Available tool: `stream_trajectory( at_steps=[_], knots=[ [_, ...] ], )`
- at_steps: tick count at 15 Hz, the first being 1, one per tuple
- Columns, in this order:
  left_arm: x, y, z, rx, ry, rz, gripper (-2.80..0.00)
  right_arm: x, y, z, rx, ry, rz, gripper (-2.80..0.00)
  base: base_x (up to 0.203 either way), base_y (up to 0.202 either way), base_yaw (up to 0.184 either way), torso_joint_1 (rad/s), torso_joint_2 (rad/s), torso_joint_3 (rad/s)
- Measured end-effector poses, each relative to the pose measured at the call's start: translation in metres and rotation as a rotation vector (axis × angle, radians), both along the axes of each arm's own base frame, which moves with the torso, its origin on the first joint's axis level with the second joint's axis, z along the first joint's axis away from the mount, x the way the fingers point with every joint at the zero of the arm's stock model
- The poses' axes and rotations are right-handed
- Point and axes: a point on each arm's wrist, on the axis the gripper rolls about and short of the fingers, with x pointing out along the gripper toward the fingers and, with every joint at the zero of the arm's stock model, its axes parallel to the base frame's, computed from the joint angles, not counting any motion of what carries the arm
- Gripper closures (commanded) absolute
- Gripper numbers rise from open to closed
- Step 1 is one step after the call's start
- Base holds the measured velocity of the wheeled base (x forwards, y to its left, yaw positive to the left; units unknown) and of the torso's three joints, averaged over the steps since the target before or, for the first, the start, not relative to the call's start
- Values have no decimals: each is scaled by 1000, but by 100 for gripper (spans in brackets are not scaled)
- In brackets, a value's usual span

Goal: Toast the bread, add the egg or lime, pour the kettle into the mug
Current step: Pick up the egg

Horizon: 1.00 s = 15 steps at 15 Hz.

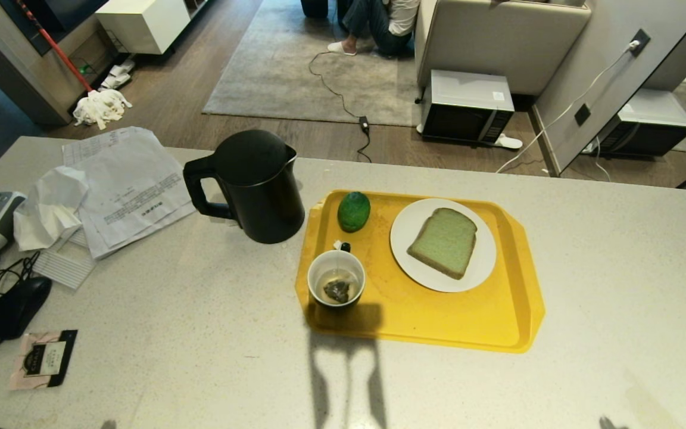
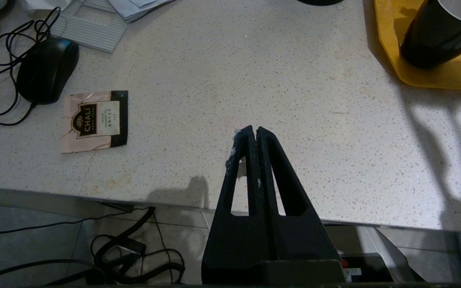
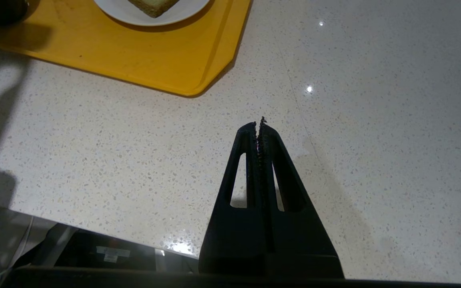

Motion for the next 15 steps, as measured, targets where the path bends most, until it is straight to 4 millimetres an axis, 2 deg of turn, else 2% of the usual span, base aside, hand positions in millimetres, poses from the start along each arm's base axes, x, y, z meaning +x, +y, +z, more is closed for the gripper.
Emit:
stream_trajectory(
  at_steps=[15],
  knots=[
    [0,0,0,-3,0,0,0,0,0,0,0,1,1,0,0,0,0,0,0,0]
  ],
)
